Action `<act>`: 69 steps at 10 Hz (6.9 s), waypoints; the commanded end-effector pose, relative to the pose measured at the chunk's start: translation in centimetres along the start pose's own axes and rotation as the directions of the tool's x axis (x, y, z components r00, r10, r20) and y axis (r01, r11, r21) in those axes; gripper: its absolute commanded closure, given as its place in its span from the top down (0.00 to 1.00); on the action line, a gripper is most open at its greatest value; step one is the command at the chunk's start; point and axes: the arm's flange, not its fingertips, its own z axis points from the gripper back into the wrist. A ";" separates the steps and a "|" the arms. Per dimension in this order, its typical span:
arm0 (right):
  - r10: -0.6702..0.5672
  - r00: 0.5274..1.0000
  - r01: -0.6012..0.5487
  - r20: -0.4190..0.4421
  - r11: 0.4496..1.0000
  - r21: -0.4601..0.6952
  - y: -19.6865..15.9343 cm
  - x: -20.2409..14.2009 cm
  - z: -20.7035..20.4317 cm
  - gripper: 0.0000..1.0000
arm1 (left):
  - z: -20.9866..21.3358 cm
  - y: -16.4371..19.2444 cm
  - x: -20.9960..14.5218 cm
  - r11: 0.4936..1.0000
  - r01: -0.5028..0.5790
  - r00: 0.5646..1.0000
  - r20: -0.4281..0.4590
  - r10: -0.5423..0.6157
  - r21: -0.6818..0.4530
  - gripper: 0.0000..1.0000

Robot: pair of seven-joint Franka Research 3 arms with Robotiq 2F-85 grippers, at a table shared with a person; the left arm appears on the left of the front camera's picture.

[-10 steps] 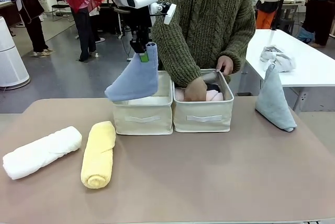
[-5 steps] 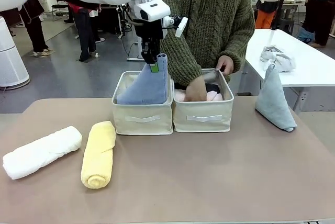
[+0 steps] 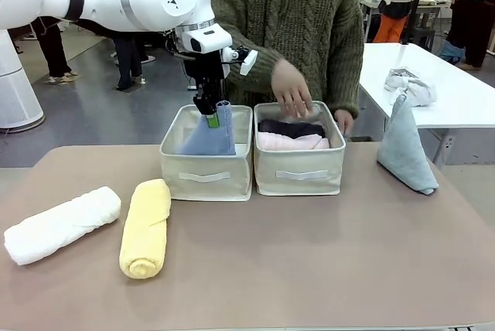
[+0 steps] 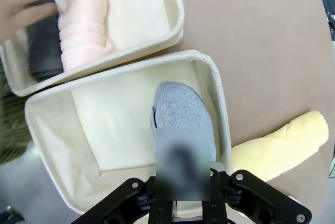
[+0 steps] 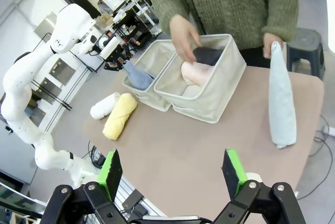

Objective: Sort the towels based on their folding style.
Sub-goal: Pick up one triangle-folded towel and place it in the left Fabric basket, then pick up another triangle-folded towel from the table and place it in the left Fabric basket.

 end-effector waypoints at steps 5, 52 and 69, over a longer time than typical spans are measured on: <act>0.004 1.000 -0.004 0.005 1.000 0.001 -0.1 0.0 -0.1 1.00 | -2.9 -0.9 -0.6 1.000 0.007 0.999 0.033 -0.007 -0.023 0.16; 0.004 1.000 -0.004 0.005 1.000 0.001 -0.1 0.0 -0.1 1.00 | 20.2 -30.2 -55.4 0.939 -0.319 0.564 0.822 0.079 0.129 1.00; -0.041 0.962 -0.105 -0.269 0.857 -0.505 7.0 7.6 -12.5 1.00 | 19.5 -31.9 -60.4 0.803 -0.592 0.549 0.763 0.341 0.067 1.00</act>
